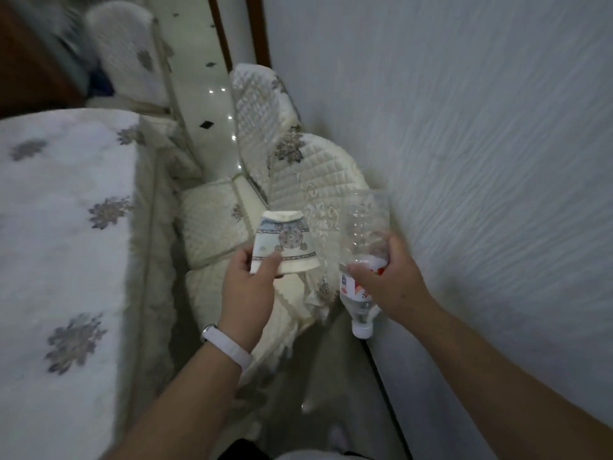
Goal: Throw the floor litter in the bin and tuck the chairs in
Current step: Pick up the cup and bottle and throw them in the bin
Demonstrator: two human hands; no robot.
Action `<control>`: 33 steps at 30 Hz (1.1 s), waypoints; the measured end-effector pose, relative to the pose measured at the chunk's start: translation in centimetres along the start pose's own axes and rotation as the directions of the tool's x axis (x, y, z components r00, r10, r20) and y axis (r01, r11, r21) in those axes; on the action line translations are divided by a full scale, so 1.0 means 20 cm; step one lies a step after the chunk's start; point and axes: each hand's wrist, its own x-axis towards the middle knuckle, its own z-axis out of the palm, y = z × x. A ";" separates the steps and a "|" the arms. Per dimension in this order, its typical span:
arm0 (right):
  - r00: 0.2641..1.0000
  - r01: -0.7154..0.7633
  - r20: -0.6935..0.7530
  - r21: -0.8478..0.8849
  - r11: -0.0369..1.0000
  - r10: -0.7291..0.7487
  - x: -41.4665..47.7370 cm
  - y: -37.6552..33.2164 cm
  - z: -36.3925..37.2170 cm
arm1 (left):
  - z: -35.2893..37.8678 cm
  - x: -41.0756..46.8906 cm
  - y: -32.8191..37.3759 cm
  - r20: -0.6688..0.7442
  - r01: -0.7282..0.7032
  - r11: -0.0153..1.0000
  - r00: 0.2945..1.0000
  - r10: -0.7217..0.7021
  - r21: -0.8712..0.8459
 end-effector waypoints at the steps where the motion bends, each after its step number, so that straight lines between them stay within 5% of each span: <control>1: 0.999 0.025 0.032 0.011 1.000 -0.025 -0.01 -0.03 0.02 | -0.05 -0.02 0.02 -0.037 -0.009 1.000 0.999 0.008 -0.006; 13: 0.889 0.271 0.389 -0.020 0.963 -0.242 -0.34 -0.43 0.60 | -0.90 -0.42 0.09 -0.405 -0.091 0.991 0.914 0.042 -0.102; 28: 0.606 0.446 0.720 0.043 0.894 -0.337 -1.59 -0.81 2.01 | -2.63 -1.35 -0.33 -0.763 -0.133 0.972 0.643 -0.064 -0.193; 33: 0.476 0.438 0.821 0.091 0.895 -0.316 -1.88 -0.89 2.36 | -3.01 -1.56 -0.40 -0.860 -0.143 0.967 0.497 -0.114 -0.211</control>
